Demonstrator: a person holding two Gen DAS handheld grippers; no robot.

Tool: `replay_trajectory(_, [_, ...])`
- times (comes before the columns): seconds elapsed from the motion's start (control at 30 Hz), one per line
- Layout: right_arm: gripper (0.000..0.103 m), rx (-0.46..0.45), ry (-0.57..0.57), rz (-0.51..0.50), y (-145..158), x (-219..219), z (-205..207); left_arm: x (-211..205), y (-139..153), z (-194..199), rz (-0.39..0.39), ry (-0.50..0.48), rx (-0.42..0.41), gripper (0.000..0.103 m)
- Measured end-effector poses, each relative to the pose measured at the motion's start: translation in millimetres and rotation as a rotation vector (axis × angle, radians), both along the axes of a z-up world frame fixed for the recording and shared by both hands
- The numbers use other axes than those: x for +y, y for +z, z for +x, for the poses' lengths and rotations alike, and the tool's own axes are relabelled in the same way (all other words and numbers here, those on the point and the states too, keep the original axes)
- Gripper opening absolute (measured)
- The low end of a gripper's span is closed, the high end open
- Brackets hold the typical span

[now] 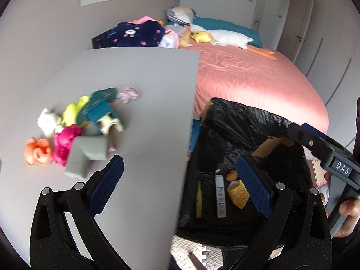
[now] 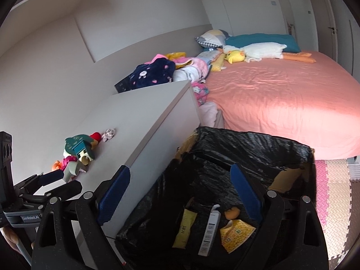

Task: Collect trash
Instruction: 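Move both tools back over the table toward the toys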

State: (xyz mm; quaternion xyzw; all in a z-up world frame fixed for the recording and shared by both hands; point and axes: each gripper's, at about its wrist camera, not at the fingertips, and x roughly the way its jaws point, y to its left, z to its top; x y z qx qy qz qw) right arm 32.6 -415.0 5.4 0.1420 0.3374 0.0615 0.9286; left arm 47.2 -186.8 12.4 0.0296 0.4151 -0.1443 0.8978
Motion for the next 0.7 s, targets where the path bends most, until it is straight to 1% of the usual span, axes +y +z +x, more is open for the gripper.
replay_trajectory(0.2, [0.09,0.011,0.066,-0.016,-4.7,34.3,9.8,33.9,-0.6,2.1,-0.015,0.065,0.007,0.097])
replay_trajectory(0.4, [0.09,0.022,0.106,-0.023,-8.3,59.8,21.3,62.3,-0.9,3.7,-0.02,0.115,0.006,0.097])
replay_trajectory(0.7, [0.091,0.01,0.198,-0.059,-10.0,97.4,43.6,105.8,-0.1,10.8,-0.035,0.2,0.011,0.097])
